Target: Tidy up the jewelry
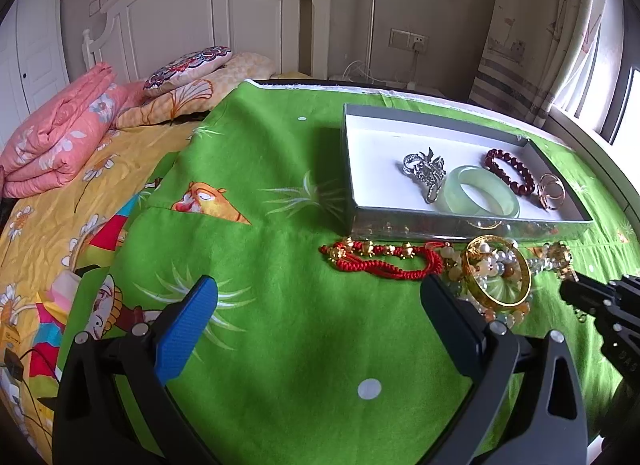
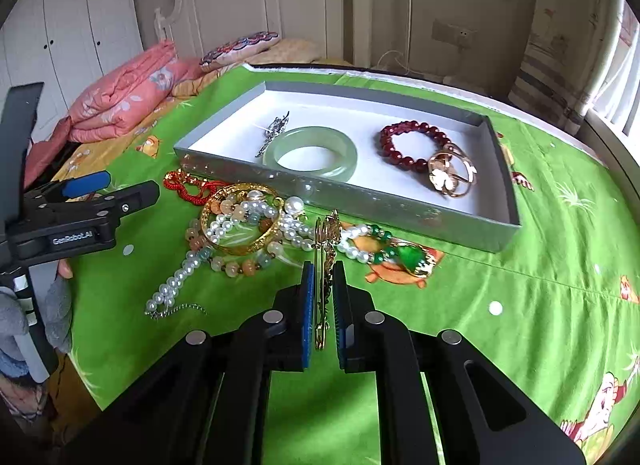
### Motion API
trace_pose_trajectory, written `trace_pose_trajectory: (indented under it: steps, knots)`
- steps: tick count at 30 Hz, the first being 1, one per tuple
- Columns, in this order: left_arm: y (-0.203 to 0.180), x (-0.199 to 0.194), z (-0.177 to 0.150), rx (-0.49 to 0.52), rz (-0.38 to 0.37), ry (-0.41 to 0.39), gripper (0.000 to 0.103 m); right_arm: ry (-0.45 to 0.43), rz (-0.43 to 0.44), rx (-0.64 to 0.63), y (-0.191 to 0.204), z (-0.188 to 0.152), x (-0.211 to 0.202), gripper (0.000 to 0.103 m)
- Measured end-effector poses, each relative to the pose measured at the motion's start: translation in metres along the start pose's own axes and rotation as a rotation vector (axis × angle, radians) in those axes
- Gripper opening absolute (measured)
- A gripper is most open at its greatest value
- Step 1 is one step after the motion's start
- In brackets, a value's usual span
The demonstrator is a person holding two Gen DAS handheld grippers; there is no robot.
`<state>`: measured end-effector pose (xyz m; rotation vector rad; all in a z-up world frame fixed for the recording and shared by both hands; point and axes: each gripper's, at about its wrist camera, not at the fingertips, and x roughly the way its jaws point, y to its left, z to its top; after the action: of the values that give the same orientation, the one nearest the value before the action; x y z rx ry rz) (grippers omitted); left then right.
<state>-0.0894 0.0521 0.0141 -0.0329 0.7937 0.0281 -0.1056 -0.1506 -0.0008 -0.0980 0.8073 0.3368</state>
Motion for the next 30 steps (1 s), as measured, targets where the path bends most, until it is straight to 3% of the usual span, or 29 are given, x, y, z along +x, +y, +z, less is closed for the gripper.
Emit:
trace_pose_trajectory:
  steps: [13, 18, 23, 27, 30]
  knots:
    - [-0.013, 0.002, 0.0, 0.067, 0.069, 0.009, 0.1, -0.043, -0.018, 0.111, -0.053, -0.022, -0.024, 0.01]
    - [-0.021, -0.027, -0.006, 0.118, -0.072, -0.12, 0.1, -0.057, 0.002, 0.132, -0.06, -0.024, -0.027, 0.01]
    - [-0.057, -0.037, -0.012, 0.234, -0.177, -0.104, 0.099, -0.068, 0.014, 0.12, -0.058, -0.025, -0.028, 0.01]
    - [-0.101, -0.032, -0.012, 0.365, -0.281, -0.052, 0.07, -0.082, 0.036, 0.129, -0.06, -0.027, -0.03, 0.01]
    - [-0.125, -0.022, -0.01, 0.442, -0.277, -0.023, 0.054, -0.092, 0.053, 0.136, -0.063, -0.027, -0.032, 0.01]
